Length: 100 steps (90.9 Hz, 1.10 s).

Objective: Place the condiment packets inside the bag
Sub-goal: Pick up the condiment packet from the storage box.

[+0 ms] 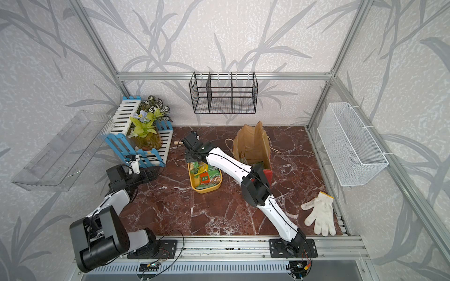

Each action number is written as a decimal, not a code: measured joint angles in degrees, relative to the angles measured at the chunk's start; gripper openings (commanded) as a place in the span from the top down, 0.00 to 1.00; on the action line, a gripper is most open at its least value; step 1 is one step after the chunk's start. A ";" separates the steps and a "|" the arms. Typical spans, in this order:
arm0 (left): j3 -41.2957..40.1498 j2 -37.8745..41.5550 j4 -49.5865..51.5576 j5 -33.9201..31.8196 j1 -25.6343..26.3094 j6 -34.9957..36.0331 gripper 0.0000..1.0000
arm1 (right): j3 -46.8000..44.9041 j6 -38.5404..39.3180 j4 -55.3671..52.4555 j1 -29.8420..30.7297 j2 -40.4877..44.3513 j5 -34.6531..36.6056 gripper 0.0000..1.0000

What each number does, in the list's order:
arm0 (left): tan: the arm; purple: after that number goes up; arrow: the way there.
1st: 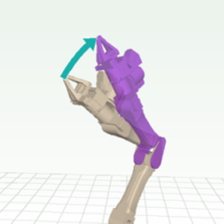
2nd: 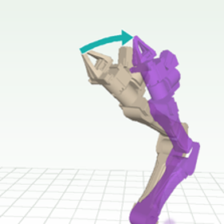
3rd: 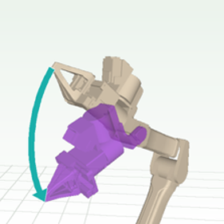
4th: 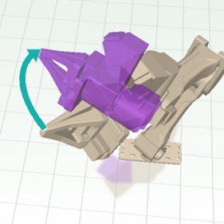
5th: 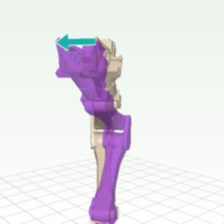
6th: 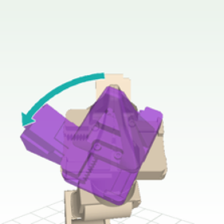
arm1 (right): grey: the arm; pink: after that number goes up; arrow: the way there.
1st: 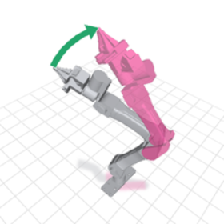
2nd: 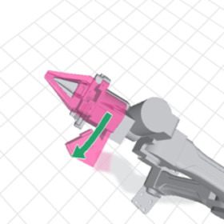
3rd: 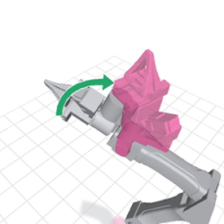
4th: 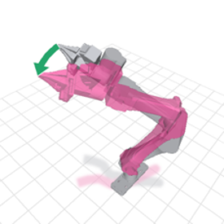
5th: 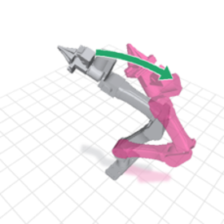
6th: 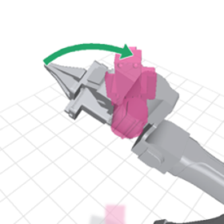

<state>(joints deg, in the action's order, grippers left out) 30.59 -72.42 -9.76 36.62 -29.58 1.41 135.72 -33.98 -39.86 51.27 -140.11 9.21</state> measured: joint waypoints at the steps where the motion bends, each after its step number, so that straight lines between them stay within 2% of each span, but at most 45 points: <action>1: 0.02 0.00 0.00 0.07 0.00 0.00 0.00 | 0.35 -0.13 -0.15 0.00 -0.26 -0.07 0.36; 15: 0.00 0.00 -0.11 0.57 0.00 -0.02 0.00 | 1.92 -0.39 -1.03 0.00 -2.03 -0.96 0.54; 34: 0.00 0.00 -0.17 1.51 0.00 0.07 0.00 | 2.14 -0.09 -2.03 0.00 -2.14 -2.14 0.94; 38: 0.00 0.00 -0.17 1.86 0.00 0.07 0.00 | 2.19 -0.24 -2.05 0.00 -2.14 -2.29 1.00; 59: 0.00 0.00 -0.15 3.10 0.70 0.57 0.00 | 0.68 1.09 -3.63 0.02 0.92 -2.38 1.00; 100: -0.76 1.88 1.75 2.91 7.91 5.46 0.00 | -9.27 5.22 -2.40 0.07 24.30 -1.75 1.00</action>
<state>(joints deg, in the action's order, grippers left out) 29.82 -70.54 -8.01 39.53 -21.67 6.87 126.45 -28.75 -42.26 51.33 -115.81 7.46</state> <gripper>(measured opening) 0.999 0.045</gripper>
